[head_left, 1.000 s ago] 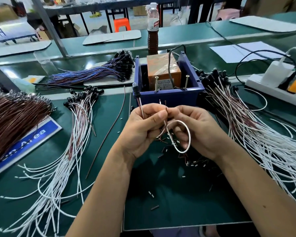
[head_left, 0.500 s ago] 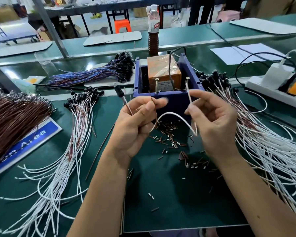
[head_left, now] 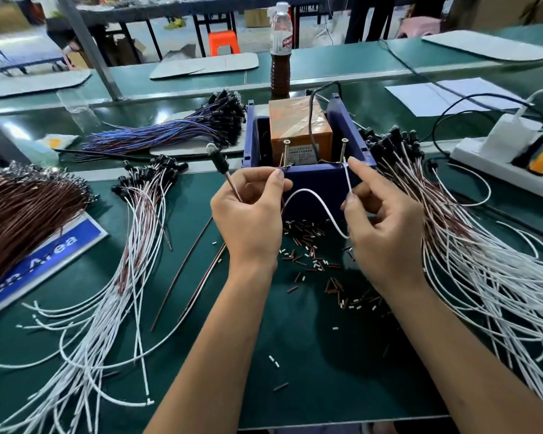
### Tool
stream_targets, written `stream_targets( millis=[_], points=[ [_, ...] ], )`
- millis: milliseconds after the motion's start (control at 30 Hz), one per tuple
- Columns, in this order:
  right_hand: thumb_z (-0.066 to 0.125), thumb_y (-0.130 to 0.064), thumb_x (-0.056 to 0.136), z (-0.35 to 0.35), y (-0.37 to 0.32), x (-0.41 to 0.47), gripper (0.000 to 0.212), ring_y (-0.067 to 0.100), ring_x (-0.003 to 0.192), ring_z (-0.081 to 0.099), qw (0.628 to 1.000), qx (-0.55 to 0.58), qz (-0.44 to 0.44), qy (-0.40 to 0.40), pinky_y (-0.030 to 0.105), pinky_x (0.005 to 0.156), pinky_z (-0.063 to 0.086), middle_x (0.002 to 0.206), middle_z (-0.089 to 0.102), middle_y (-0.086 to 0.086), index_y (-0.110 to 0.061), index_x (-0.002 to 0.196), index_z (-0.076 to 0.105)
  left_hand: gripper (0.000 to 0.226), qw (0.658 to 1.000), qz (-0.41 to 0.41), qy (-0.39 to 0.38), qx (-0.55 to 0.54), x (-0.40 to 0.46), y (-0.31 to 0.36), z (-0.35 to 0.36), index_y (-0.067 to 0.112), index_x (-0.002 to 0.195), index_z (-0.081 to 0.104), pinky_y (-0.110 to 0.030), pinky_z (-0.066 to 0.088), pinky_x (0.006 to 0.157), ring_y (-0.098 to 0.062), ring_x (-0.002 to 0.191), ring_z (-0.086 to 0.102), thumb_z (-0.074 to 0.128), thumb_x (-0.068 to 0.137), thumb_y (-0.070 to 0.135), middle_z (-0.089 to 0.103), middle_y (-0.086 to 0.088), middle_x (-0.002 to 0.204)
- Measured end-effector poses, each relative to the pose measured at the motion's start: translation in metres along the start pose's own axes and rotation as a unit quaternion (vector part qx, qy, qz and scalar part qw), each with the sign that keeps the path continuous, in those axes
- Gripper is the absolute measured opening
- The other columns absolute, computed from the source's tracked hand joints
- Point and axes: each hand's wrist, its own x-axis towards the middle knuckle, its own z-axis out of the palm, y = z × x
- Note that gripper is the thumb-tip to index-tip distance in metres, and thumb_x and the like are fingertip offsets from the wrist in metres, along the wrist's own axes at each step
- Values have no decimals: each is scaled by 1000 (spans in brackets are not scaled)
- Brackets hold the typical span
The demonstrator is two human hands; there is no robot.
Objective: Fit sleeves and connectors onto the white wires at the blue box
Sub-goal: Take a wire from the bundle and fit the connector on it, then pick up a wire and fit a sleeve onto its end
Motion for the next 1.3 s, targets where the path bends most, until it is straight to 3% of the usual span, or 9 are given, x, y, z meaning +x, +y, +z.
stream_targets(
  millis=[100, 367, 833, 1300],
  points=[
    [58, -9, 97, 0, 1, 0, 45, 2, 63, 55, 1000, -4, -7, -4, 16, 59, 43, 81, 64, -14, -17, 141, 66, 17, 1000, 7, 4, 5, 1, 0, 1, 23, 75, 75, -29, 58, 68, -17, 70, 74, 76, 87, 12, 77, -5, 73],
    [56, -10, 97, 0, 2, -1, 45, 9, 61, 55, 1000, 13, -3, -11, 22, 59, 45, 80, 63, -11, -18, 141, 67, 15, 1000, 4, -3, 6, 1, 1, 2, 26, 74, 77, -37, 60, 71, -22, 71, 74, 76, 86, 16, 77, -6, 73],
    [56, -11, 96, 0, 6, 1, 44, 3, 63, 53, 1000, 23, 1, -8, 17, 59, 42, 78, 62, -15, -20, 138, 69, 9, 1000, 13, -8, 25, -1, 3, 3, 22, 81, 77, -41, 62, 75, -25, 74, 75, 75, 88, 16, 77, -5, 75],
    [57, -6, 94, -1, 5, 1, 49, 8, 60, 52, 999, 30, 13, -9, 14, 57, 42, 76, 62, -8, -23, 138, 69, 10, 1000, 4, -22, 19, -2, 4, 1, 22, 82, 77, -41, 63, 73, -23, 73, 75, 76, 88, 16, 76, -5, 75]
  ],
)
